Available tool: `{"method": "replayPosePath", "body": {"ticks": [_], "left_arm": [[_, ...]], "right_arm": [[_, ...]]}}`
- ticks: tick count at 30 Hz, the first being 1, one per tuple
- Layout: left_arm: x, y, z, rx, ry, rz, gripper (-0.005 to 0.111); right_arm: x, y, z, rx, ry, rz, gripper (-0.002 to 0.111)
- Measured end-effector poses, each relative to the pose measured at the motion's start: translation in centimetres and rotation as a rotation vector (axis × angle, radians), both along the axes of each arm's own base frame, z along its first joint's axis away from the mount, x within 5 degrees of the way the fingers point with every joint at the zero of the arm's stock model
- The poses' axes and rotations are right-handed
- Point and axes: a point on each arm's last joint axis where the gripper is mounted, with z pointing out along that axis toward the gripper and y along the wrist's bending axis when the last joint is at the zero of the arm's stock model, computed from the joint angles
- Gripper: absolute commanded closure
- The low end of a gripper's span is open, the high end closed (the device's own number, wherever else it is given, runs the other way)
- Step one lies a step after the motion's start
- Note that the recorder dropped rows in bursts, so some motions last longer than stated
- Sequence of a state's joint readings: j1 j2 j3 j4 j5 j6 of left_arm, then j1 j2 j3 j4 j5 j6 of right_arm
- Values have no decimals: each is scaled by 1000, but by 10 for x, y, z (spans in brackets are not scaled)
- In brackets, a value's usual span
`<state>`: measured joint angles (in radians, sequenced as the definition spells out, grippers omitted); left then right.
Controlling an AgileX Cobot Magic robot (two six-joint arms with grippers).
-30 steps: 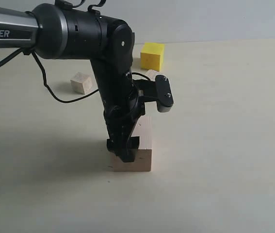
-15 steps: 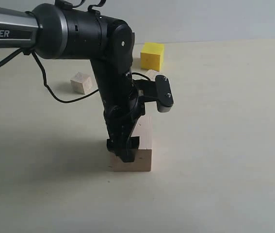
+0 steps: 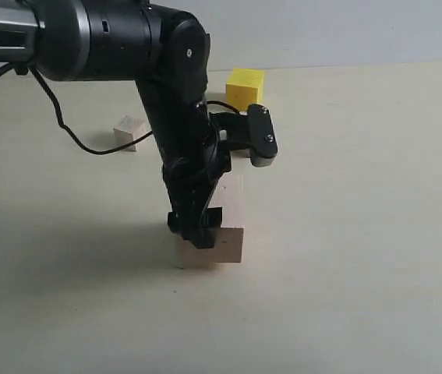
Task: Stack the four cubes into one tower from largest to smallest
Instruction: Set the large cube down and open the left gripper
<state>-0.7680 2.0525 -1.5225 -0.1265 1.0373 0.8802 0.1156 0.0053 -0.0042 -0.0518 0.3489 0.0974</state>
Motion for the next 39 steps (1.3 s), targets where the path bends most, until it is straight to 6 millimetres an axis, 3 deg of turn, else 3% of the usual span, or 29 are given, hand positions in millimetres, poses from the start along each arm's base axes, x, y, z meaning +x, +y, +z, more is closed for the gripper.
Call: {"method": "replayPosePath", "body": {"ticks": [16,29,35,39], "left_arm": [[2,-6,1,-68,-17,44,26],[3,-6,-12,-34,14,44,25],[5,-3,-12,-10,-8,34,5],[6,-2,-13,11,-24,33,4]], "right_arm": [[0,0,0,0,0,0,108],[0,0,0,0,0,0,108],[0,0,0,0,0,0,108],[0,0,0,0,0,0,108]]}}
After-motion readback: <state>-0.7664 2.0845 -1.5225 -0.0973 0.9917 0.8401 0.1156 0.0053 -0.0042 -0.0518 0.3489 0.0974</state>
